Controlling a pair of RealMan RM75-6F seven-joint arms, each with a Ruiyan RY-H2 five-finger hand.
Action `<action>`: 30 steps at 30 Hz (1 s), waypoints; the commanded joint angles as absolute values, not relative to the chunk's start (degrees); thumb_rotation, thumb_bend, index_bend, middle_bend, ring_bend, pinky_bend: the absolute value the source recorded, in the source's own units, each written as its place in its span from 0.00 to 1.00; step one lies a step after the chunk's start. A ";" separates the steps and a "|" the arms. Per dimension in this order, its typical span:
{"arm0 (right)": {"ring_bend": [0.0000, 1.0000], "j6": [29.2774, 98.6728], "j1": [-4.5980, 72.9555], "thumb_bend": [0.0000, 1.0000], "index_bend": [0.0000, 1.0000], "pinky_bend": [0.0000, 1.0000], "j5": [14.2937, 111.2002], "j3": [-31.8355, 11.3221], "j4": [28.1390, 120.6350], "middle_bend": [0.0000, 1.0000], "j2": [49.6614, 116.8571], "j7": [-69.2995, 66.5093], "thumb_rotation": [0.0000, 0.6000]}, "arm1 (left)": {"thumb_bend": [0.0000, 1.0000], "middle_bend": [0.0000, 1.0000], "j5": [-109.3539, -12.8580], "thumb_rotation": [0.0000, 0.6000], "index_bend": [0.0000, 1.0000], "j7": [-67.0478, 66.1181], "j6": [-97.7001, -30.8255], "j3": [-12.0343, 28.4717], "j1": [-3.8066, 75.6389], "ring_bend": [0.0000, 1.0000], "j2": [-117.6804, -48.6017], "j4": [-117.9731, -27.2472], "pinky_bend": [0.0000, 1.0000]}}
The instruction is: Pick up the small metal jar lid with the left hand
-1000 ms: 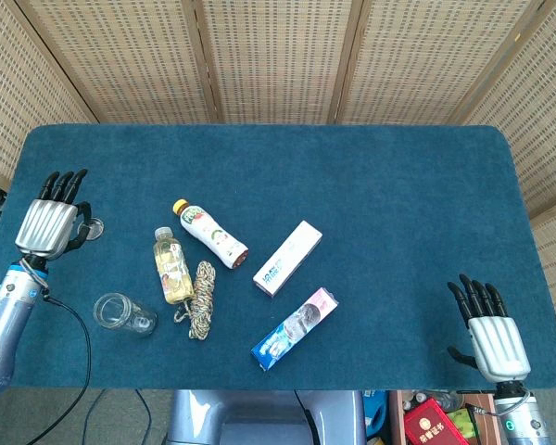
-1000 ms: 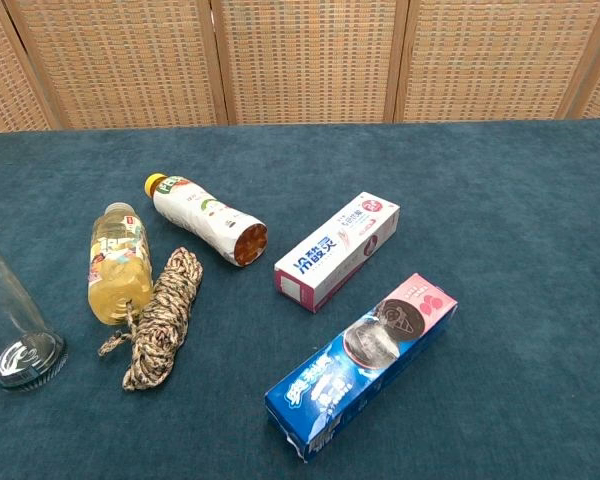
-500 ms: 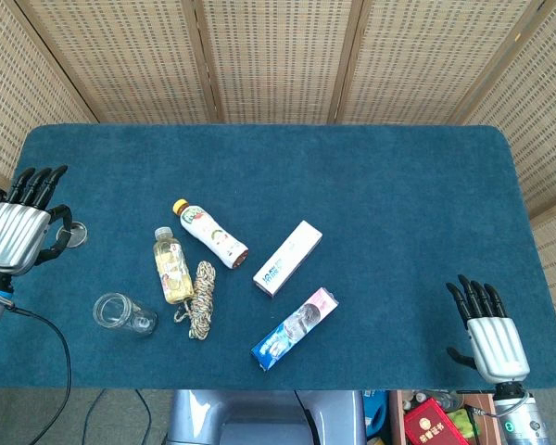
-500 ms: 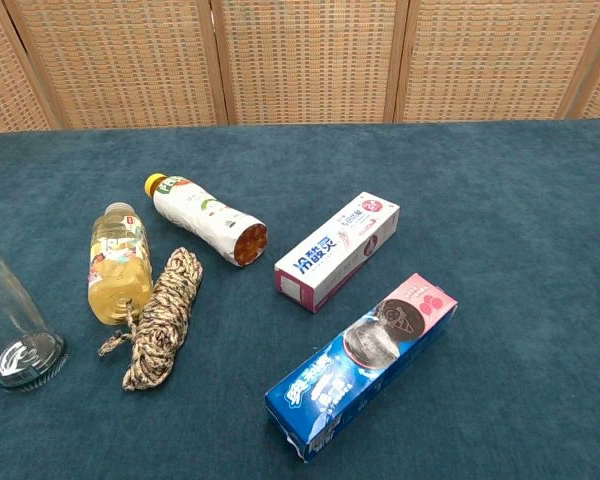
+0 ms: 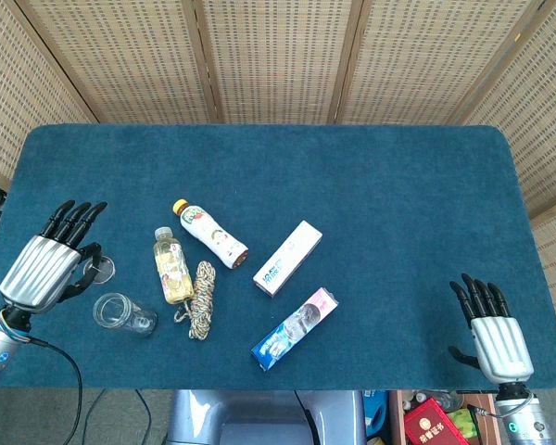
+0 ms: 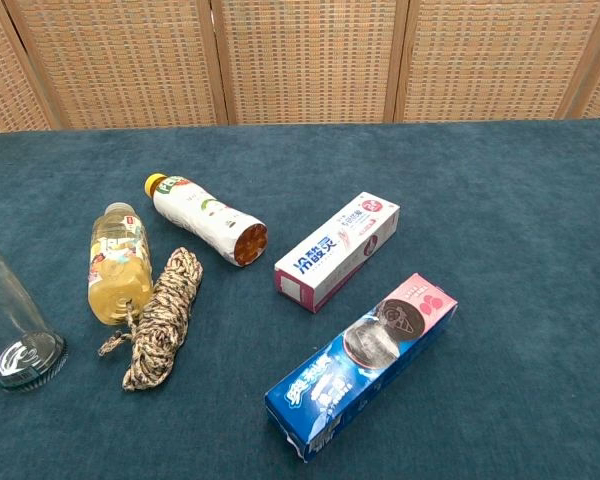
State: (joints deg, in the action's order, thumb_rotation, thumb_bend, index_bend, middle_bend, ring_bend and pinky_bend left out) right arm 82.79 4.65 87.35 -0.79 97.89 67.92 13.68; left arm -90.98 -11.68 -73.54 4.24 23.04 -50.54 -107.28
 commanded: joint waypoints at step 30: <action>0.00 82.86 4.53 0.00 0.00 0.00 87.17 -0.97 97.80 0.00 67.82 13.13 1.00 | 0.42 0.00 -100.56 1.00 0.62 -11.95 -75.54 -1.05 19.83 0.00 -53.71 -106.38 0.00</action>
